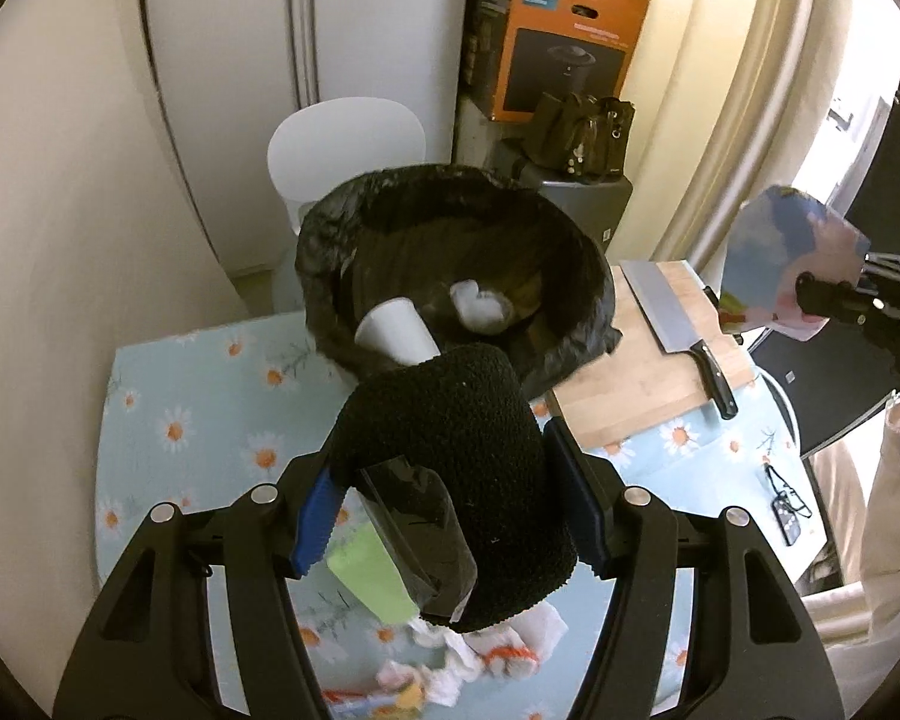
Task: Collect trash
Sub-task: 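Carry the pink snack bag to the bin and open the right tool, then move both tools back over the table toward the remaining trash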
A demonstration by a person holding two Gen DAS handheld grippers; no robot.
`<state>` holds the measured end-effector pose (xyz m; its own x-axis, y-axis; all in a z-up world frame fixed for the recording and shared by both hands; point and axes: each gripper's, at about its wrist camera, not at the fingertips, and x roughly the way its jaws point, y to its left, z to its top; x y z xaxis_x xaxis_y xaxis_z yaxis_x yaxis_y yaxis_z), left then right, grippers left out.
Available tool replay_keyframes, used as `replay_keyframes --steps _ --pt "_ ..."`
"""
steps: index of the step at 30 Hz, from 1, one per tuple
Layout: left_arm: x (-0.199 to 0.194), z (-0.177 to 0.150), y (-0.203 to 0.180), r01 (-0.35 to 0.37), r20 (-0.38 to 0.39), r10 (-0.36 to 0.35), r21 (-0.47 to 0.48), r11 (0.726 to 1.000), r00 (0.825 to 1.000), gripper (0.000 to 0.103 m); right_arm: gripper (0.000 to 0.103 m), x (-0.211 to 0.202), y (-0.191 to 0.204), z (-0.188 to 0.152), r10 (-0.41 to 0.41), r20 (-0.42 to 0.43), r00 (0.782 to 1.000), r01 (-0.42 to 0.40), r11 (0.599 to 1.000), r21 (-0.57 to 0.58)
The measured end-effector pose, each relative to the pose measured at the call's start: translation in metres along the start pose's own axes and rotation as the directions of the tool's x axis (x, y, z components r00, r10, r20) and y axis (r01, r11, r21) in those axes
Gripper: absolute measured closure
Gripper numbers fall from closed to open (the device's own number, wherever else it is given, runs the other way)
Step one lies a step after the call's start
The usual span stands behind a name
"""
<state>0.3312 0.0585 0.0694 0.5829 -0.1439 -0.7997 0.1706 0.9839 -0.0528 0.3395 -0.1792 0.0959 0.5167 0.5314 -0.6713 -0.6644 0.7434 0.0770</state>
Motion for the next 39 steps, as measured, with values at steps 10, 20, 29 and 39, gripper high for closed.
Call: replay_keyframes --steps 10,20,29,39 --pt "0.024 0.049 0.009 0.09 0.037 -0.094 0.095 0.991 0.995 0.04 0.091 0.039 -0.013 0.043 0.018 -0.016 1.0 -0.018 1.0 -0.001" --pt "0.052 0.073 0.021 0.135 0.116 -0.148 0.114 0.984 0.982 0.007 0.046 0.09 -0.024 0.062 0.038 -0.031 0.999 -0.037 0.999 0.029" --pt "0.046 0.058 0.033 0.112 0.128 -0.12 0.068 0.991 0.985 0.006 0.021 0.095 -0.019 0.052 -0.023 -0.029 0.999 0.024 0.999 0.023" --pt "0.024 0.03 0.036 0.037 0.119 -0.043 0.051 0.998 0.992 0.006 0.019 0.077 -0.005 0.043 -0.029 -0.028 0.999 0.03 0.999 0.013"
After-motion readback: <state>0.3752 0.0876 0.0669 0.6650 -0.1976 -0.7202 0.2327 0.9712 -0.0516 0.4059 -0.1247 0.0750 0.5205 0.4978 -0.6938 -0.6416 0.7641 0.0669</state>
